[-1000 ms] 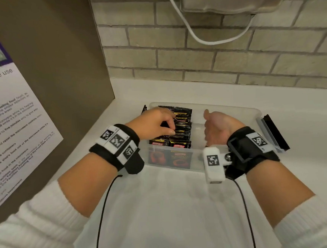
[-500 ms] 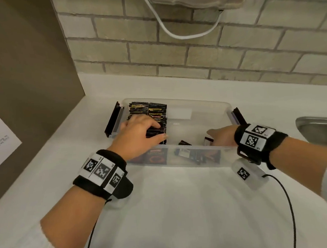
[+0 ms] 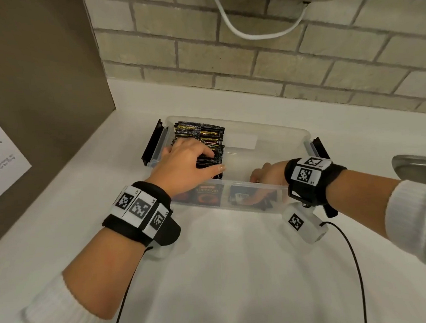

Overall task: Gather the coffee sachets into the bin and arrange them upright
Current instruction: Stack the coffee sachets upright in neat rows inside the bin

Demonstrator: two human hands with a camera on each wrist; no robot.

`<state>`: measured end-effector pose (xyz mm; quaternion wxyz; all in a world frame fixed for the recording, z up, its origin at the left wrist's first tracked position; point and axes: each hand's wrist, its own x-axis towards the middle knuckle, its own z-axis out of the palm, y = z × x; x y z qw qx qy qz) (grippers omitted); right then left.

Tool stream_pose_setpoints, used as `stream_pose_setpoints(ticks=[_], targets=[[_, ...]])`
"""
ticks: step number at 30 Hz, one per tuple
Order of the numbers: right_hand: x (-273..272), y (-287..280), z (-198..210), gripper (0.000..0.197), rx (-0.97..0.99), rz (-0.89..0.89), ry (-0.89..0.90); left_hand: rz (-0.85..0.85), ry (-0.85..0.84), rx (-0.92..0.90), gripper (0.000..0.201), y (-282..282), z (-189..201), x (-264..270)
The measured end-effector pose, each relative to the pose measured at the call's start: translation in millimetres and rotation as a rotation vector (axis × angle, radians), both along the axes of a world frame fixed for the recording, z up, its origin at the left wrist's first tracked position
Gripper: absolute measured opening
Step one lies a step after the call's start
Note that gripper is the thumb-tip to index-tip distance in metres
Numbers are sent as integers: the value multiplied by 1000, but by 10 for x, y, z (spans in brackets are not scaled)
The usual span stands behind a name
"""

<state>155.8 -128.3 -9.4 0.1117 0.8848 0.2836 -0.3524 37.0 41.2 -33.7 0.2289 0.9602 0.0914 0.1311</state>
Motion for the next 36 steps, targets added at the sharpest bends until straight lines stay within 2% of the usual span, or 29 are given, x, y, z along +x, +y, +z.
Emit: stream_pose_setpoints(ticks=[3, 8, 12, 13, 16, 18, 21, 23, 25, 27, 30, 33, 36], targets=[[7, 17, 1, 46, 75, -49, 67, 5, 7, -4, 43, -6, 7, -1], [60, 47, -17, 26, 177, -42, 15, 3, 12, -14, 42, -14, 19, -11], [31, 31, -34, 18, 173, -133, 165, 9, 26, -15, 42, -16, 28, -12], [-10, 35, -21, 11, 156, -110, 144, 8, 30, -13, 42, -14, 29, -9], [-58, 76, 29, 7, 178, -72, -4, -3, 36, -9, 43, -9, 28, -8], [-9, 68, 43, 19, 350, -139, -60, -15, 40, -18, 43, 0, 16, -9], [6, 45, 137, 5, 919, -464, -52, -19, 2, -85, 40, 34, 0, 16], [-27, 56, 179, 19, 1232, -619, 108, -23, -81, -185, 40, 33, 32, 49], [-140, 95, 192, 18, 1401, -643, 267, -32, -138, -357, 42, -12, 117, 91], [-218, 164, 139, 15, 1459, -602, 329, -39, -170, -505, 39, -92, 205, 123], [-281, 268, 46, 14, 1480, -563, 412, 27, -264, -619, 27, -162, 245, 172], [-268, 275, -36, 31, 1557, -654, 519, 138, -357, -867, 15, -86, 269, 158], [-208, 254, -84, 50, 1655, -780, 551, 185, -371, -1138, 18, 30, 263, 115]])
